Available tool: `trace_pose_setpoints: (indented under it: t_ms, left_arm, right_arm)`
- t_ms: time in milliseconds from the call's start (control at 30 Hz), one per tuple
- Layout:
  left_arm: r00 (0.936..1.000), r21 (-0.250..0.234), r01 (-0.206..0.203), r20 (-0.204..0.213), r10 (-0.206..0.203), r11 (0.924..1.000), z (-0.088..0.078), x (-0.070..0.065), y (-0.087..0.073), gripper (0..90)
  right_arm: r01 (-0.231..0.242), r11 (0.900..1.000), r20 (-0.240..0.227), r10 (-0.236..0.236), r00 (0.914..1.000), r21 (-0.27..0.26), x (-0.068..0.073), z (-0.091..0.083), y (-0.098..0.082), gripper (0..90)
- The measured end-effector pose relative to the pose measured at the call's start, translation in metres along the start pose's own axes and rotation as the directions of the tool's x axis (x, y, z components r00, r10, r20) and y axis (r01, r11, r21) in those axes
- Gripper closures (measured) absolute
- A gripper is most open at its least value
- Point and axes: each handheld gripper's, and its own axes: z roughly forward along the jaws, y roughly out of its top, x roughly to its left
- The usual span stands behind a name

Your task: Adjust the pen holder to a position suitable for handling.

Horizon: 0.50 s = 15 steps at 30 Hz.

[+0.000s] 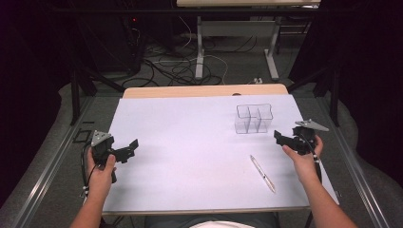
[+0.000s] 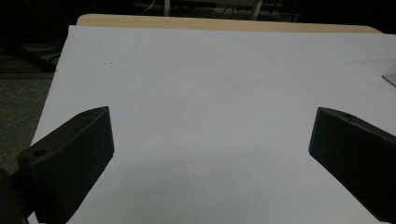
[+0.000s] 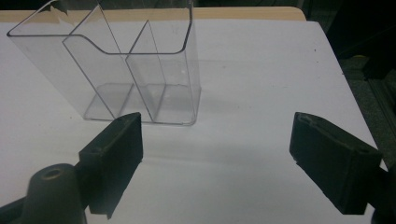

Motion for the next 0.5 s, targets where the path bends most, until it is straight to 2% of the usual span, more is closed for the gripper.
trace_pose_setpoints:
  t_ms: [200,367,433,500]
  left_arm:
    - [1.0,-0.005,-0.004,0.0,0.004,1.0,-0.001,-0.001,0.0,0.1]
    - [1.0,0.006,0.0,-0.005,0.0,1.0,0.0,-0.001,-0.001,0.1]
    - [1.0,0.008,0.0,-0.003,0.0,1.0,0.0,0.0,-0.001,0.1]
    - [1.0,0.01,-0.004,0.0,0.004,0.9999,0.0,0.0,-0.001,0.1]
  right_arm:
    - [-0.007,1.0,-0.006,0.007,1.0,0.012,0.0,0.002,0.009,21.7]
    - [0.008,1.0,-0.015,-0.008,0.9999,0.012,-0.001,0.001,0.028,38.0]
    - [0.009,1.0,-0.01,-0.009,0.9999,0.013,0.001,0.002,0.036,40.9]
    - [0.031,0.999,-0.013,-0.031,0.9994,0.016,0.002,0.004,0.044,42.0]
